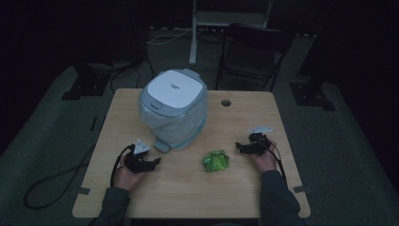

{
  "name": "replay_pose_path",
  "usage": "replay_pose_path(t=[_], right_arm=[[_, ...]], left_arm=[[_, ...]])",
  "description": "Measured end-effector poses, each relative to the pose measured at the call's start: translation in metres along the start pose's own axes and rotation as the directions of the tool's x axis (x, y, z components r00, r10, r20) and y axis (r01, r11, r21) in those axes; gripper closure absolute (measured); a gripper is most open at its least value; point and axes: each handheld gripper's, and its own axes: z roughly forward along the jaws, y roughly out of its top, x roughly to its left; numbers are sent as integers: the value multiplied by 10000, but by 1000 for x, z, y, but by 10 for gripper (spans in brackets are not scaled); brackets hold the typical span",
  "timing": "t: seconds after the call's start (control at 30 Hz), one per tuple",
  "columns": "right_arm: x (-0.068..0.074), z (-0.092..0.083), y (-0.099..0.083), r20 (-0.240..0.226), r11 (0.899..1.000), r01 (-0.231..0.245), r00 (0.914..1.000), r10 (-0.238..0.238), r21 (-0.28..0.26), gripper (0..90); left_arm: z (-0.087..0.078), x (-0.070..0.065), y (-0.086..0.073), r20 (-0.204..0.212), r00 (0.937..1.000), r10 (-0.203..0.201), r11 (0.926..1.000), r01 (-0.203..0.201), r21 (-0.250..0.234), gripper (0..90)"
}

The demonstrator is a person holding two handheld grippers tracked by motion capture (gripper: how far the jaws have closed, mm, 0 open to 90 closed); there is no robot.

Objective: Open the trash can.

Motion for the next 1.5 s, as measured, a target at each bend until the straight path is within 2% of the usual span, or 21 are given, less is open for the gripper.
replay_pose_path(t=[0.37, 0.47, 0.77, 0.93, 1.1, 1.27, 1.5], right_arm=[[0, 0, 0, 0, 10000, -6, 10000, 6, 1, 142], [0, 0, 0, 0, 10000, -7, 10000, 7, 2, 142], [0, 0, 0, 6, 10000, -10, 10000, 10, -3, 146], [-1, -1, -1, 151, 9998, -147, 9998, 149, -132, 216], [-1, -2, -1, 172, 9997, -174, 9997, 177, -155, 229], [-1, -2, -1, 169, 9997, -169, 9997, 172, -157, 230], [-1, -2, -1, 172, 9997, -164, 9997, 167, -167, 232]], left_arm=[[-3, -1, 1, -114, 9998, -191, 9996, 193, 207, 378], [-5, 1, 1, 27, 9996, -276, 9994, 275, 225, 455], [-6, 0, 3, -82, 9999, -102, 9994, 105, 324, 681], [-9, 1, 5, 76, 9997, -213, 9995, 211, 252, 780], [-11, 3, 9, 29, 9998, -181, 9995, 180, 246, 894], [-13, 5, 12, 56, 9999, -160, 9996, 159, 254, 900], [-16, 6, 22, 42, 9999, -142, 9999, 142, -18, 900]])
